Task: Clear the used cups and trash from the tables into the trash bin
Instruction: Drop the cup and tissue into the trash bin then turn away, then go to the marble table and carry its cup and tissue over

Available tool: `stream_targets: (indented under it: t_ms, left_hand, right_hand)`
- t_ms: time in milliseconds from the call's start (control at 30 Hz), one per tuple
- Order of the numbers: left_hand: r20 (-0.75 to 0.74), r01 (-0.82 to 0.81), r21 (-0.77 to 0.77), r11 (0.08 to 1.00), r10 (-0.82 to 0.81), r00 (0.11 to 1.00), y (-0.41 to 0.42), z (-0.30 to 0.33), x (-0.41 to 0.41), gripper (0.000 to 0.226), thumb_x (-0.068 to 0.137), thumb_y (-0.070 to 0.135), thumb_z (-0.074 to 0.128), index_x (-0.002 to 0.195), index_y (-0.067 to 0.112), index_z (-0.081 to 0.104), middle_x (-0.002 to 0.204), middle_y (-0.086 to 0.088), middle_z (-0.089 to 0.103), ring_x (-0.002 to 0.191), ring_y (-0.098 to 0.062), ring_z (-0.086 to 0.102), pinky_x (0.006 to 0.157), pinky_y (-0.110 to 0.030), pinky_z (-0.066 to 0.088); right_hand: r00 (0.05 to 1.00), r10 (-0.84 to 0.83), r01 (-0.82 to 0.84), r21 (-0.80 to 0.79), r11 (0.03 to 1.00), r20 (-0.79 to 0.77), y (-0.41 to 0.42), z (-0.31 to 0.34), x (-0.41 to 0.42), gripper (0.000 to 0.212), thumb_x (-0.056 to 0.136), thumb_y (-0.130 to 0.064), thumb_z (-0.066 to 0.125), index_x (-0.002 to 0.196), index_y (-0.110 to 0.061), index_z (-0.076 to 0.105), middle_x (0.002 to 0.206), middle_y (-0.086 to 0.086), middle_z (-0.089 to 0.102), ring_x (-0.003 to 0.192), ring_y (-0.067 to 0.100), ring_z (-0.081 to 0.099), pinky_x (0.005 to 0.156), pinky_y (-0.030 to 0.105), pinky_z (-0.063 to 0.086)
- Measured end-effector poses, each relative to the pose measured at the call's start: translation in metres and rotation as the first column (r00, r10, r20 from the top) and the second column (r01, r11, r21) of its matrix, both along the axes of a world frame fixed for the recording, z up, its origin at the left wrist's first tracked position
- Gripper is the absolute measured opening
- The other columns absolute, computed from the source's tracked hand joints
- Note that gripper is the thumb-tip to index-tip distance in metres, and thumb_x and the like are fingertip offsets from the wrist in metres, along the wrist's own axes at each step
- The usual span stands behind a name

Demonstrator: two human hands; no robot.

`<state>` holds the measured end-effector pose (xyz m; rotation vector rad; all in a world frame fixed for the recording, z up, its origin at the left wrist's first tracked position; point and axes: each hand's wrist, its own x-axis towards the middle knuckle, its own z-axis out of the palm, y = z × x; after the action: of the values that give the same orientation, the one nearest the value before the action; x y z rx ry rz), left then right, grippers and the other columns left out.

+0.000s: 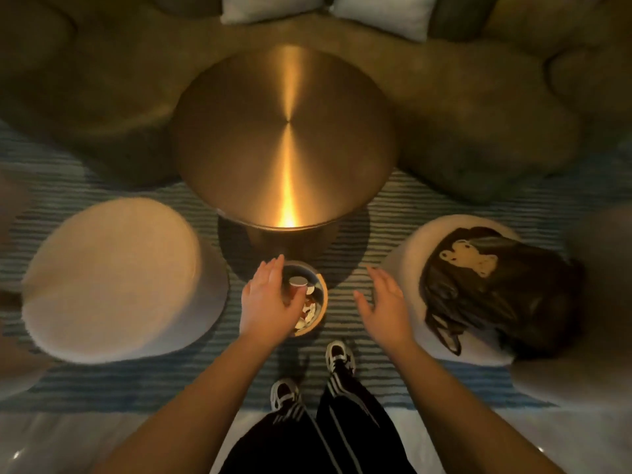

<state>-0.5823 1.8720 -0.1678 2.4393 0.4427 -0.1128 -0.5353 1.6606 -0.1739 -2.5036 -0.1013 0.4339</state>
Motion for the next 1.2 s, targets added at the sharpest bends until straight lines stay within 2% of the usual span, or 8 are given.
stream_targets:
  t_ms: [133,267,367,633,800,967,1067,1200]
  left_hand:
    - [0.018,0.2,0.02,0.98,-0.201,0.979,-0.055,0.008,0.028,0.073,0.088,0.058,0.043,0.147,0.022,0.023,0.151,-0.003,0.033,0.141,-0.017,0.021,0.113,-0.045,0.022]
    - [0.006,0.388,-0.037,0.921,-0.388,0.922,-0.121,0.019,0.04,0.074,0.089,0.062,0.037,0.149,0.024,0.016,0.155,-0.001,0.025,0.143,-0.016,0.013,0.114,-0.047,0.016]
    - [0.032,0.505,-0.088,0.859,-0.504,0.863,-0.177,0.033,0.041,0.072,0.09,0.059,0.04,0.149,0.024,0.017,0.155,-0.001,0.022,0.143,-0.016,0.011,0.115,-0.046,0.013]
    - [0.074,0.734,0.018,0.679,-0.733,0.676,-0.345,0.059,0.029,0.071,0.091,0.057,0.039,0.15,0.022,0.018,0.154,-0.002,0.025,0.143,-0.019,0.015,0.114,-0.047,0.015]
    - [0.11,0.808,0.06,0.586,-0.809,0.578,-0.474,0.058,0.027,0.07,0.091,0.061,0.034,0.149,0.025,0.016,0.154,0.001,0.026,0.142,-0.017,0.016,0.114,-0.046,0.018]
    - [0.156,0.832,0.102,0.545,-0.835,0.528,-0.613,0.052,0.027,0.071,0.089,0.058,0.038,0.146,0.018,0.025,0.147,-0.006,0.037,0.136,-0.023,0.031,0.107,-0.044,0.03]
    - [0.147,0.847,0.093,0.523,-0.849,0.508,-0.685,0.05,0.024,0.072,0.091,0.054,0.044,0.147,0.013,0.025,0.149,-0.008,0.035,0.136,-0.025,0.03,0.107,-0.04,0.028]
    - [0.132,0.862,0.098,0.498,-0.865,0.485,-0.757,0.046,0.031,0.072,0.091,0.057,0.04,0.148,0.015,0.023,0.151,-0.006,0.031,0.137,-0.023,0.028,0.108,-0.04,0.027]
  right_hand:
    - [0.983,-0.179,0.179,-0.014,0.984,0.029,-0.052,0.016,-0.024,0.059,0.094,-0.04,0.049,0.144,-0.014,0.034,0.15,0.009,0.034,0.137,0.023,0.03,0.111,0.034,0.027]
    - [0.933,-0.356,0.358,-0.041,0.933,0.042,-0.123,0.031,-0.056,0.058,0.094,-0.041,0.05,0.144,-0.016,0.035,0.151,0.007,0.033,0.138,0.022,0.031,0.113,0.037,0.029]
    - [0.861,-0.497,0.507,-0.093,0.857,0.11,-0.176,0.043,-0.083,0.056,0.093,-0.039,0.052,0.141,-0.014,0.04,0.148,0.009,0.038,0.135,0.024,0.035,0.111,0.037,0.032]
    - [0.628,-0.746,0.772,-0.062,0.632,0.219,-0.318,0.07,-0.149,0.057,0.091,-0.041,0.054,0.139,-0.013,0.042,0.147,0.011,0.04,0.135,0.027,0.036,0.11,0.041,0.031]
    - [0.519,-0.825,0.852,-0.051,0.522,0.225,-0.435,0.063,-0.177,0.056,0.091,-0.042,0.054,0.139,-0.013,0.042,0.147,0.011,0.04,0.136,0.027,0.035,0.113,0.042,0.03]
    - [0.526,-0.825,0.848,-0.046,0.528,0.207,-0.569,0.05,-0.178,0.056,0.093,-0.045,0.049,0.14,-0.017,0.041,0.149,0.008,0.037,0.136,0.026,0.035,0.112,0.042,0.031]
    - [0.522,-0.828,0.85,-0.044,0.525,0.204,-0.633,0.048,-0.181,0.054,0.092,-0.047,0.049,0.138,-0.019,0.043,0.148,0.007,0.038,0.136,0.025,0.035,0.111,0.041,0.031]
    - [0.514,-0.834,0.856,-0.064,0.513,0.199,-0.7,0.049,-0.178,0.054,0.092,-0.049,0.047,0.138,-0.02,0.043,0.148,0.007,0.038,0.137,0.025,0.034,0.111,0.04,0.029]
